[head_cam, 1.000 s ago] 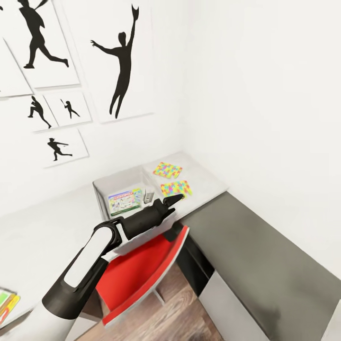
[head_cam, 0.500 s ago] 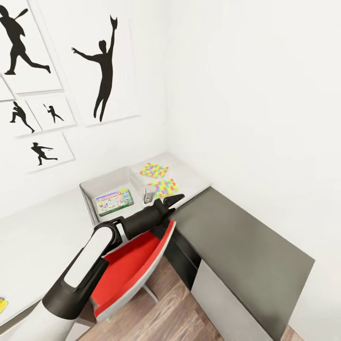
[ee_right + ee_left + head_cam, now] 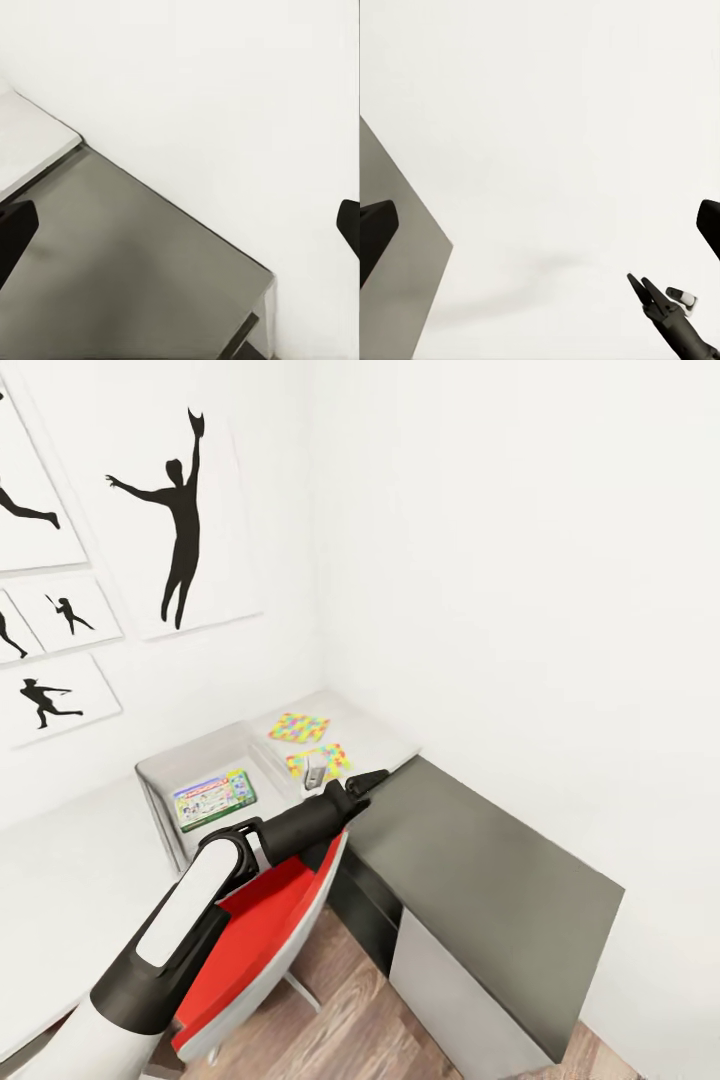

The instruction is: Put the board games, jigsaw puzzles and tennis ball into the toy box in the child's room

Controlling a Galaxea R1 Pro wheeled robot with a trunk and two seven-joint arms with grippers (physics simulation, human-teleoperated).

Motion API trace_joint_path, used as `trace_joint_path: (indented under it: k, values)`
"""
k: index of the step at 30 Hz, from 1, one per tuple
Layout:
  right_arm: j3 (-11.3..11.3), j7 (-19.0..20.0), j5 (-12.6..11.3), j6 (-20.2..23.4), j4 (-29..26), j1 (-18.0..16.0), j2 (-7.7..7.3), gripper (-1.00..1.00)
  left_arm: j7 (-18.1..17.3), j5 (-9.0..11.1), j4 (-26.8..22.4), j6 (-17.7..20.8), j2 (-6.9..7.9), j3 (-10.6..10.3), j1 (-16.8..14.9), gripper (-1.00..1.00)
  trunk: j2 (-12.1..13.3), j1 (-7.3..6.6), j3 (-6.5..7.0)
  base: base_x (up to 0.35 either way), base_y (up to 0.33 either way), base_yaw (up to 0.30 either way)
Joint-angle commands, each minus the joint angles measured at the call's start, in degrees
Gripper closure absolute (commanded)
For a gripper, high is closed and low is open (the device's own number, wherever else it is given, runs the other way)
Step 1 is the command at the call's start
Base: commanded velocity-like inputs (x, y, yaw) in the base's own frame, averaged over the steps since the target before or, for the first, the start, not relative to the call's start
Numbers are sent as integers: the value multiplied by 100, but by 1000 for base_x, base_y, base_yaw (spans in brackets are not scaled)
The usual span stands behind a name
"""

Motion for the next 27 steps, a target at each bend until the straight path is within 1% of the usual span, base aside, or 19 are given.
trace_joint_path:
  k: [1, 4, 7, 8, 10, 13, 17, 27]
  values:
    - [11, 46, 68, 50, -3, -13, 6, -100, 52, 60, -8, 1, 4, -3, -4, -100, -11, 4, -2, -1, 0, -185]
    - [36, 37, 85, 52, -1, -14, 14, -100, 52, 60, -8, 0, 4, -3, -3, -100, -11, 4, 23, -1, 0, -185]
    - [208, 17, 217, 58, 2, -19, 28, -100, 54, 60, -5, -1, 3, -2, -2, -100, -11, 4, 49, -1, 0, -185]
    - [208, 17, 217, 58, 2, -19, 28, -100, 54, 60, -5, -1, 3, -2, -2, -100, -11, 4, 57, 0, 0, -185]
    - [295, 11, 314, 61, 3, -24, 34, -100, 56, 57, -3, -2, 1, -3, -1, -100, -11, 4, 74, 0, 0, -185]
    - [343, 9, 385, 62, 4, -28, 37, -100, 58, 55, -1, -2, 0, -5, -1, -100, -11, 4, 100, 0, 0, -185]
    - [376, 12, 445, 63, 4, -31, 38, -100, 59, 55, 0, -2, -3, -7, 0, -100, -11, 4, 134, 0, 0, -185]
    - [406, 24, 492, 73, 1, -33, 38, -100, 60, 49, 1, -3, -5, -9, 0, -100, -11, 4, 219, 0, 0, -185]
